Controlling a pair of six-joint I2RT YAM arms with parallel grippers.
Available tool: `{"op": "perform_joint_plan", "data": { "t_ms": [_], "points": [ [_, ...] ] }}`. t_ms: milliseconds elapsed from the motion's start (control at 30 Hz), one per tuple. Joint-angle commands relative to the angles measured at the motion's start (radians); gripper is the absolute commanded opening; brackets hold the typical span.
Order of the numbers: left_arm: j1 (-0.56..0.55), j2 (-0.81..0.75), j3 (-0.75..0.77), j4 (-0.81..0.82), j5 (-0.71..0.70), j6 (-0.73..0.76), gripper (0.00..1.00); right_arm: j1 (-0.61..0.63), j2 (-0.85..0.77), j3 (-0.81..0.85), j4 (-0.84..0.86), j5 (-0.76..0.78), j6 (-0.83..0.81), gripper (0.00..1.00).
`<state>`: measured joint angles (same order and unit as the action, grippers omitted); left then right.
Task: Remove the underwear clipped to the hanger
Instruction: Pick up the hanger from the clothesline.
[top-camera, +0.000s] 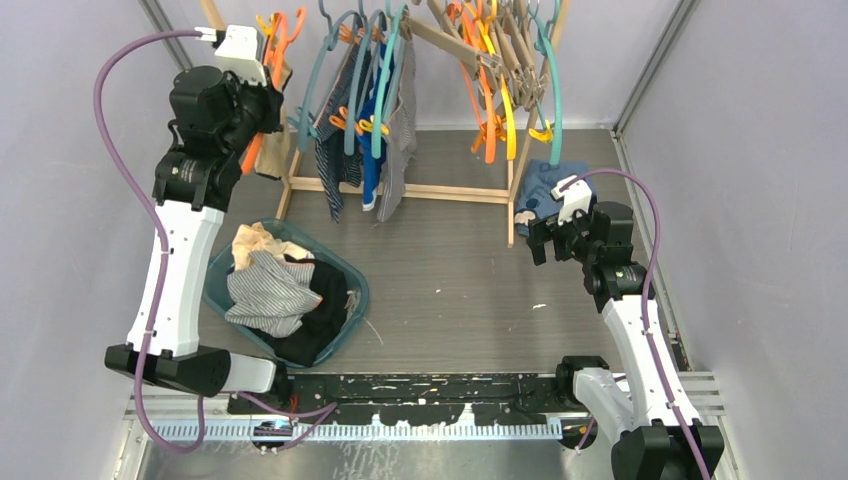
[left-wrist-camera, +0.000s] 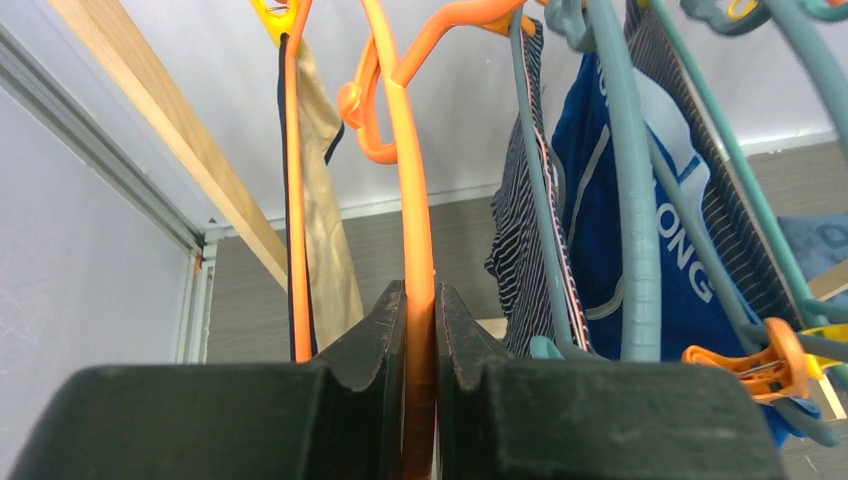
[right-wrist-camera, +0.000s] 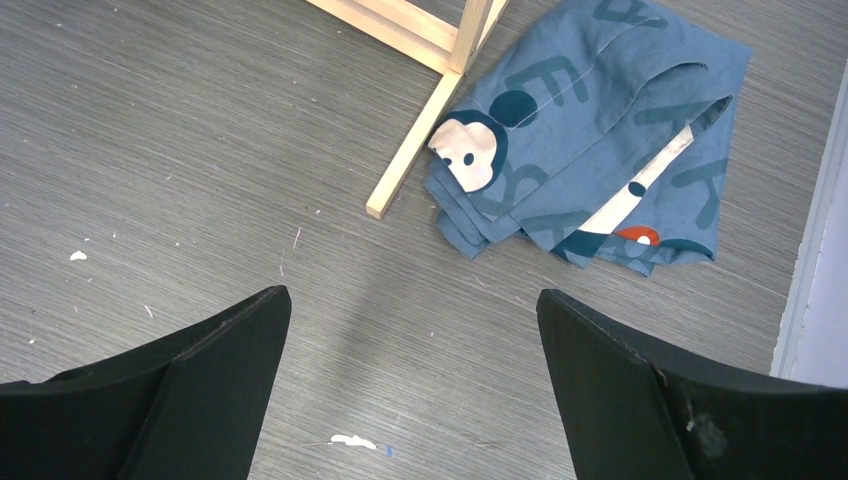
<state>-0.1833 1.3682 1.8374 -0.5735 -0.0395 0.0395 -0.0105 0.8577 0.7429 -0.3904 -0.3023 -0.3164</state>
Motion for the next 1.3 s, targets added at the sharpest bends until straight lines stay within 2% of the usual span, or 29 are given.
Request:
{"op": "perform_joint_plan", "data": {
  "t_ms": [0,200,333,700,967,1267],
  "points": [
    [-0.002,-0.087,-0.037,0.111,-0.018,0.054,0.00,-0.005,-0.009,0.008,0.023,-0.022,-0.013,1.00],
    [-0.002,-0.200,-0.067,0.045,-0.083,0.150,0.00,-0.005,-0.006,0.011,0.016,-0.052,-0.018,1.00],
    [-0.002,-0.246,-0.003,-0.129,-0.077,0.169,0.00,-0.005,-0.002,0.013,0.011,-0.064,-0.018,1.00],
    [-0.002,-0.434,0.027,-0.458,0.015,0.174,0.00,-0.002,0.017,0.035,-0.015,-0.114,-0.036,1.00],
    [-0.002,-0.492,0.087,-0.719,0.344,0.180,0.00,0.021,0.033,0.124,-0.101,-0.183,-0.051,1.00],
    [-0.002,-0.522,0.055,-0.828,0.800,0.202,0.00,0.171,0.038,0.268,-0.355,-0.265,-0.190,1.00]
  ]
}}
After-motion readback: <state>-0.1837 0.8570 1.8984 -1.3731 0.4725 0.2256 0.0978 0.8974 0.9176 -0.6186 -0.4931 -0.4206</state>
